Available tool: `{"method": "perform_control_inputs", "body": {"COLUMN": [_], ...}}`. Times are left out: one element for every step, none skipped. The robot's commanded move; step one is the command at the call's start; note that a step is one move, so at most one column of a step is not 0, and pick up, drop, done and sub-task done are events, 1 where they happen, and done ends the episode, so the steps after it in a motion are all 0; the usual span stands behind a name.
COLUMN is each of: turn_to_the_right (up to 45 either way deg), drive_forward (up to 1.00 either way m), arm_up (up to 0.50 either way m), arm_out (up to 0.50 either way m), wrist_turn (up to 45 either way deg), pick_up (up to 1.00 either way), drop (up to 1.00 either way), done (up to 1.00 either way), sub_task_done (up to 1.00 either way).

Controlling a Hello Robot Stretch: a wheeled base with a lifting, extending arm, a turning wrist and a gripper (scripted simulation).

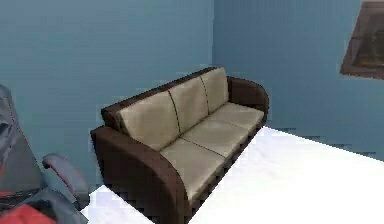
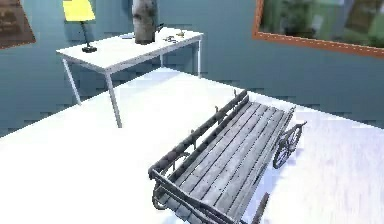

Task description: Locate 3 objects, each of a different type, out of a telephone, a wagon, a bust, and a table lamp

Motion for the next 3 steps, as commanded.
{"method": "perform_control_inputs", "body": {"turn_to_the_right": [33.0,0.0,45.0], "drive_forward": [0.0,0.85,0.0], "arm_up": [0.0,0.0,0.0], "arm_out": [0.0,0.0,0.0], "wrist_turn": [0.0,0.0,0.0], "pick_up": [0.0,0.0,0.0], "drop": [0.0,0.0,0.0], "done": [0.0,0.0,0.0], "sub_task_done": [0.0,0.0,0.0]}}
